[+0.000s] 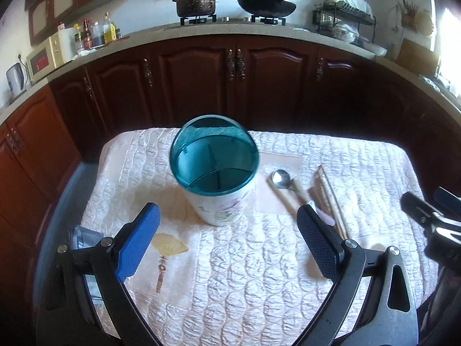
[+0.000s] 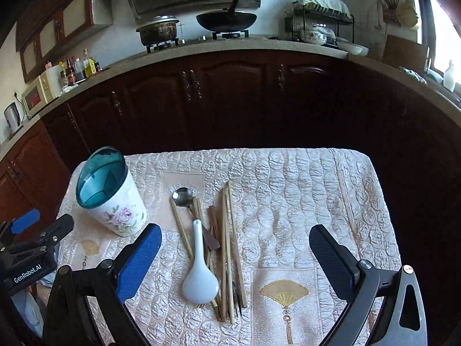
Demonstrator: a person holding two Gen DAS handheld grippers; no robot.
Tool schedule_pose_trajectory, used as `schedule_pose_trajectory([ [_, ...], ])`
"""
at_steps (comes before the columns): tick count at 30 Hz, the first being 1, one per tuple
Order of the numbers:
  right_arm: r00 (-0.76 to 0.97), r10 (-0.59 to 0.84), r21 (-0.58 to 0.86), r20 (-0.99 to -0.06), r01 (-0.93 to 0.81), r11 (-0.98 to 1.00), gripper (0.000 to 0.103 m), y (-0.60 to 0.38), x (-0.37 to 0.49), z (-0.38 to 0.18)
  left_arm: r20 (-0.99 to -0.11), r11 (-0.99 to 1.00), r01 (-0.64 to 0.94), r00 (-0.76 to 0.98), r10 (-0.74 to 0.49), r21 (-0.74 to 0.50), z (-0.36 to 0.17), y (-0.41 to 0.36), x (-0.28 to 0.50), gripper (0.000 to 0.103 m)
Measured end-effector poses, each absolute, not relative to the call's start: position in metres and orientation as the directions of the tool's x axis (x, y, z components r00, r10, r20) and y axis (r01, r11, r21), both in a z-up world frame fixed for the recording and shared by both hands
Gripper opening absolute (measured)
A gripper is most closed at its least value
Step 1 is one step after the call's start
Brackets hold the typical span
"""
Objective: Organize utensils
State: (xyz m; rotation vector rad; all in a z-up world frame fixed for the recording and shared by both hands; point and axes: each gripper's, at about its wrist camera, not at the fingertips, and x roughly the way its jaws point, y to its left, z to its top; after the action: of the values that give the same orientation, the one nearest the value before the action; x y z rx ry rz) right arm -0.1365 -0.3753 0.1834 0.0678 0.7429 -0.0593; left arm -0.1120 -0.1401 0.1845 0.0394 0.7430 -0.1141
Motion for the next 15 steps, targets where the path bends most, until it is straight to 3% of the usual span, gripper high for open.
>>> schedule_pose_trajectory([
  [15, 0.744, -0.053, 0.017, -0.666, 0.085, 0.996, 0.102, -0.374, -0.131, 0.174, -0.676, 0.994, 0.108, 0.734, -0.072, 0.011, 0.181, -0.164, -0.115, 0.097],
])
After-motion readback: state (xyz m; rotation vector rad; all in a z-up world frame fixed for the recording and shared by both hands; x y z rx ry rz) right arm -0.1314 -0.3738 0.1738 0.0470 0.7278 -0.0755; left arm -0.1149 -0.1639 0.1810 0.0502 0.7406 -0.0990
